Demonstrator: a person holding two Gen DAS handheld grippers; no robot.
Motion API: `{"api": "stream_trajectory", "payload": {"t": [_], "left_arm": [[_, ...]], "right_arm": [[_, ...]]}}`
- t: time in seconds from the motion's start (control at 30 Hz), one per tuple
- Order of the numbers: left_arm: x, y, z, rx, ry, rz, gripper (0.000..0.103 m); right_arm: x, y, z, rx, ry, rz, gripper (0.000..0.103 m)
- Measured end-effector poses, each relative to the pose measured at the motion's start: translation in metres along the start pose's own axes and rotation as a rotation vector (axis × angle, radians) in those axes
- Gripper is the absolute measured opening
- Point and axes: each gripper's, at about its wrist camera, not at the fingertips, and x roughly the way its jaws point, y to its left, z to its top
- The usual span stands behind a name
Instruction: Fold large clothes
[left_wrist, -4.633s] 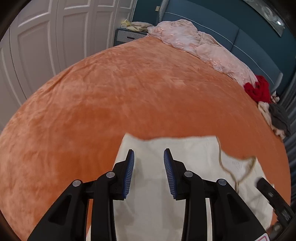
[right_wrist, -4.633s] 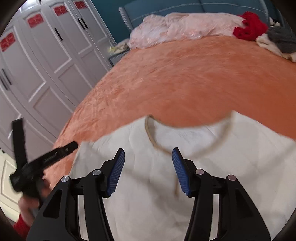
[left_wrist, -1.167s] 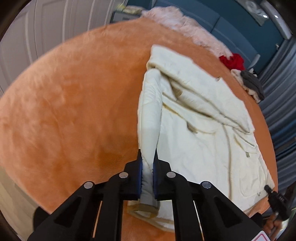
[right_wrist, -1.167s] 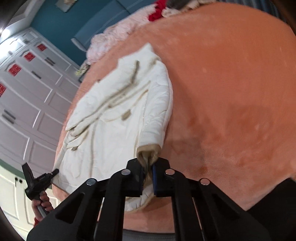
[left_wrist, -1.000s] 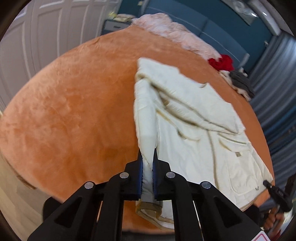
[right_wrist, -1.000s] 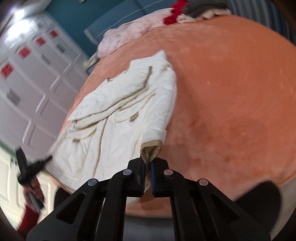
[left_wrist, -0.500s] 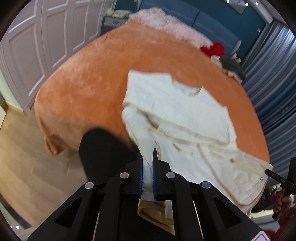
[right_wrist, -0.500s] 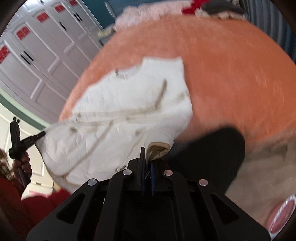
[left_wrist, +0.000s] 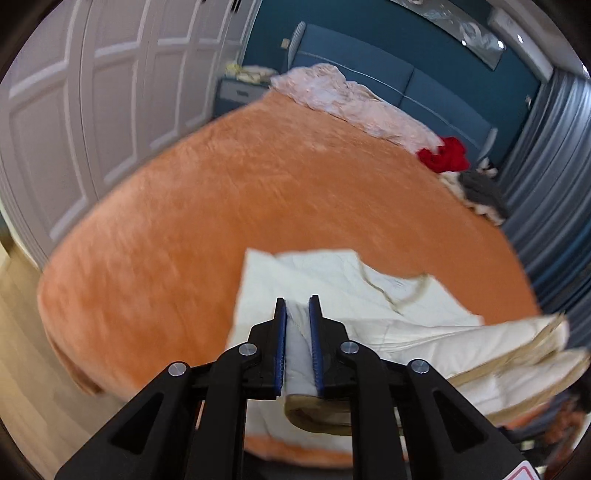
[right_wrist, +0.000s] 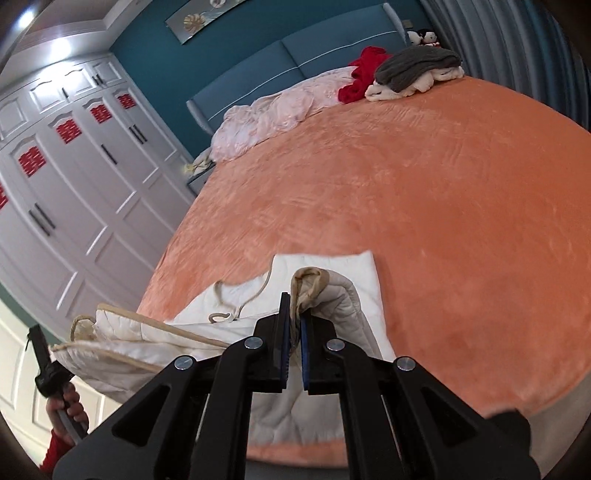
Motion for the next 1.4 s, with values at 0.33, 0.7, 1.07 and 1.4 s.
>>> {"api": "stream_trajectory", "payload": {"t": [0.33,0.7,1.07,1.4], "left_arm": [[0.05,0.024,0.038,-0.023,-0.055,0.079,0.059],[0.135,0.026,0.011,-0.097,0.21,-0.076,0.069],[0.128,0.008,0.024,-0.028,0.1,-0.026,0.007],[0.145,0.003,0.073,-0.036,0.003,0.042,0.006]], "right_arm": [[0.059,0.001,0.01,0.063,-0.073,-0.012,0.031],[0.09,-0.014,0.01,-0.07,-0.03,-0.195,0.075],[0.133,-0.028,0.005,-0.056,0.071,-0.173,0.01],[0.142,-0.018,0.047,-0.049,-0.057,-0.221,0.009]]}}
